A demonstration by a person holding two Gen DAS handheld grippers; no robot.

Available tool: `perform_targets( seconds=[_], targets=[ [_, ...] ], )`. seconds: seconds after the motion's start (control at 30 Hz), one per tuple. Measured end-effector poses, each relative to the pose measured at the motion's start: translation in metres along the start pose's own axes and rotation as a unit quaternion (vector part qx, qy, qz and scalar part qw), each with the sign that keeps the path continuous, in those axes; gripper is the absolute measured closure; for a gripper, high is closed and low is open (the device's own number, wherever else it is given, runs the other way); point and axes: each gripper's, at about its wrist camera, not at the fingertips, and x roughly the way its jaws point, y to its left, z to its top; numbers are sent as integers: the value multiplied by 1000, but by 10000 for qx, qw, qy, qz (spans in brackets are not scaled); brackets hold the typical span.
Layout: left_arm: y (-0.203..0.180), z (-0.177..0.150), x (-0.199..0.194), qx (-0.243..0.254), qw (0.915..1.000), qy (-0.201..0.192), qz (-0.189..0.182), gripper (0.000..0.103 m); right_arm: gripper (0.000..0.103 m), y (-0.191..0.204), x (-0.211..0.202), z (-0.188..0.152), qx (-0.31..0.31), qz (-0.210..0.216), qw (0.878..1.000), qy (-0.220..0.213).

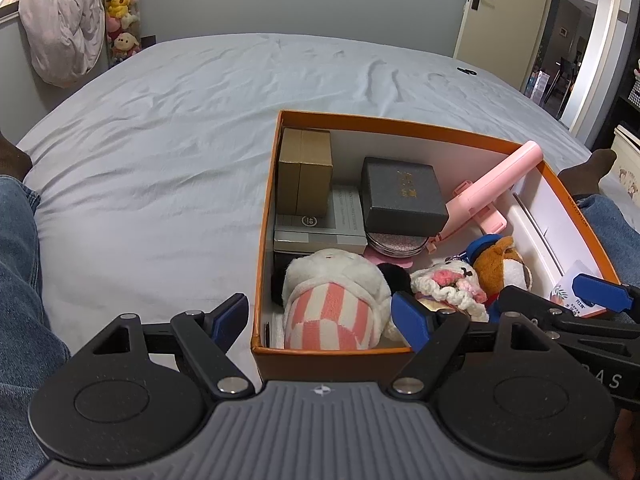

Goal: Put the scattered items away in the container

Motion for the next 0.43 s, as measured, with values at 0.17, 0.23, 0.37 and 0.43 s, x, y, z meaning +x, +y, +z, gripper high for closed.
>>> perform_targets(
  seconds=[0.17, 0.23, 0.37, 0.43],
  targets=[
    [0, 1, 0, -11, 10000, 16, -7, 10, 13, -1, 2, 0, -3, 3, 10000, 15],
    [0, 0, 0, -5, 10000, 17, -7, 10, 13, -1, 2, 0, -7, 1, 10000, 14],
    [0, 0, 0, -11, 10000, 24, -11, 10, 13, -1, 2, 0, -6, 0, 10000, 16],
    [0, 0, 0, -10, 10000, 29, -14, 10, 13, -1, 2, 0, -6, 0, 10000, 18]
  ],
)
